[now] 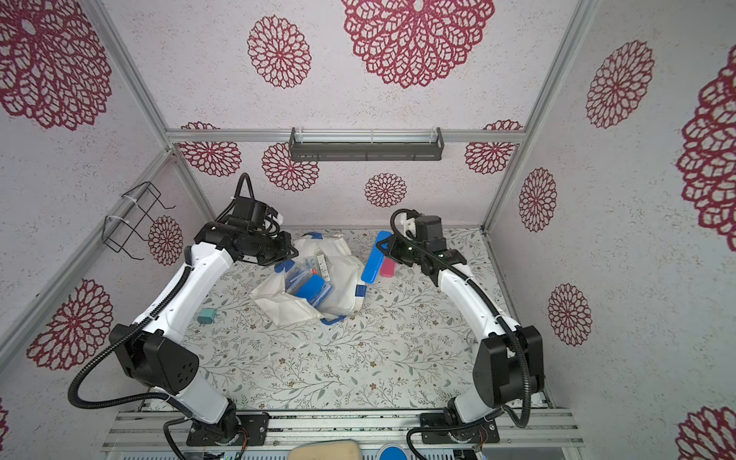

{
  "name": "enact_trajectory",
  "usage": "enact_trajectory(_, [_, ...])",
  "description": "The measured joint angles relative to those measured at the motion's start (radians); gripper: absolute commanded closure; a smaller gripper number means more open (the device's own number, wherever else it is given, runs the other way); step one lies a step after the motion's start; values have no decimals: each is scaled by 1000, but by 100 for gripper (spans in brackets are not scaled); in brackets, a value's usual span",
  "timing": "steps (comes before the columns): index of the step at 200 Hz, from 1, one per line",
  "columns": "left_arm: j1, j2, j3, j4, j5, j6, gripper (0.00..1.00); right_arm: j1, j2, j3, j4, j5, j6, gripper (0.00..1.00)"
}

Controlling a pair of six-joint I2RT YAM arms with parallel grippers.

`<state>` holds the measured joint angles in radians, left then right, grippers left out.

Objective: Take out the compass set from the canvas bag
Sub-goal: Pick up the compass set from the canvas bag, then place the compass set at the center of the board.

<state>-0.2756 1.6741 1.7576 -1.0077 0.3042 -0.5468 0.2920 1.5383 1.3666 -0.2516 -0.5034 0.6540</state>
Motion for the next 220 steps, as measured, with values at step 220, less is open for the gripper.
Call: enact_trajectory(220, [0, -11, -34, 0, -11, -8, 100, -227, 674, 436, -372, 158, -444, 84])
